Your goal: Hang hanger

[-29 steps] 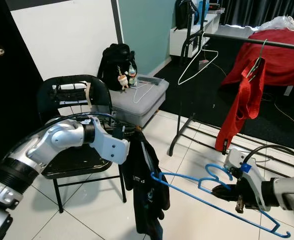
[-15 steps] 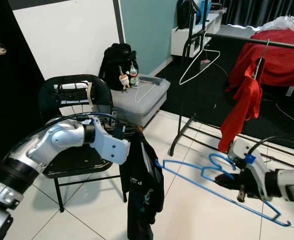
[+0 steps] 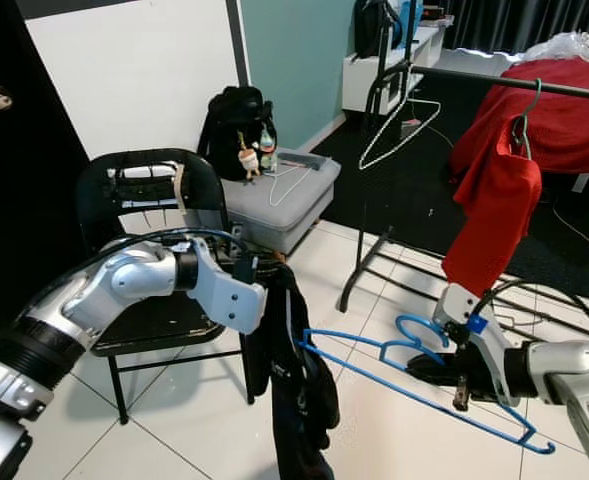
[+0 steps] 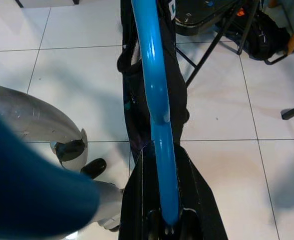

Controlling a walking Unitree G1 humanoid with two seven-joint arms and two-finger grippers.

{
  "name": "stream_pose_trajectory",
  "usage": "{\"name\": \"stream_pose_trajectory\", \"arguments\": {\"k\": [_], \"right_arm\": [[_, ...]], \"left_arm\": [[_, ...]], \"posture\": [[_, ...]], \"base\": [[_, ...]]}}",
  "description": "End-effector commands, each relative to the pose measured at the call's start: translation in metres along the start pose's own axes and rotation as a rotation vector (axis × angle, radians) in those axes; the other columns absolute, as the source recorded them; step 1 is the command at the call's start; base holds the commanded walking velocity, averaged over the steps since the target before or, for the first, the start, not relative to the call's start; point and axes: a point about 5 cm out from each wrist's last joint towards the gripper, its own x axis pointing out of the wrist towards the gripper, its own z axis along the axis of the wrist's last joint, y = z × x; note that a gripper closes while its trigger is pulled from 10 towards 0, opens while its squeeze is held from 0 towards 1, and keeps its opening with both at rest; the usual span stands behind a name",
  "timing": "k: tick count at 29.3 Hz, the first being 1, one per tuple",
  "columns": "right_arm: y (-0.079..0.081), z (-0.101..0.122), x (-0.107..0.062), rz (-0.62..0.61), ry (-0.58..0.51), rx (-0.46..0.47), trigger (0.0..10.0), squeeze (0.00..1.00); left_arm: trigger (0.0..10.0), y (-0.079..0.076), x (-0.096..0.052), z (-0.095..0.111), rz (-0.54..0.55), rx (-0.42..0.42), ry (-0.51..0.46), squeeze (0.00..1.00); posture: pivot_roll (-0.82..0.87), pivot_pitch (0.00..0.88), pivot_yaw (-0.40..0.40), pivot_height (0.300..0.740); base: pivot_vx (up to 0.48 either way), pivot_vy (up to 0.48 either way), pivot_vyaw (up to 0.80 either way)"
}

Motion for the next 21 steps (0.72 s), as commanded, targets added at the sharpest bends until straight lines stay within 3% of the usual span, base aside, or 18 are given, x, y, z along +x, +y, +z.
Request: {"name": "stream_pose_trajectory", "arguments": {"k": [1,11,12,15,21], "right_arm": [[0.000,0.004,0.005,0.021,-0.008,-0.023,10.0,0.00],[-0.004,0.007,0.007,0.003,-0.014,-0.035,10.0,0.00],[-0.011,0.016,-0.004,-0.048,-0.054,-0.045,10.0,0.00],[-0.015,0.022,-0.011,-0.083,-0.084,-0.054,10.0,0.00],[-0.014,0.028,-0.014,-0.096,-0.113,-0.061,10.0,0.00]], "left_arm": [[10.0,0.002,0.004,0.006,-0.004,0.017,-0.032,0.00],[10.0,0.001,0.005,0.008,-0.016,0.021,-0.042,0.00],[10.0,0.000,0.003,0.004,-0.023,0.015,-0.020,0.00],[10.0,-0.001,0.002,0.001,-0.025,0.009,-0.005,0.00],[10.0,-0.002,0.002,-0.005,-0.029,-0.009,0.037,0.00]], "posture": [[-0.14,0.000,0.029,0.740],[-0.13,0.000,0.031,0.740],[-0.14,0.000,0.036,0.740],[-0.14,0.000,0.038,0.740],[-0.14,0.000,0.043,0.740]], "base": [[0.000,0.000,0.00],[0.000,0.000,0.00],[0.000,0.000,0.00],[0.000,0.000,0.00],[0.000,0.000,0.00]]}}
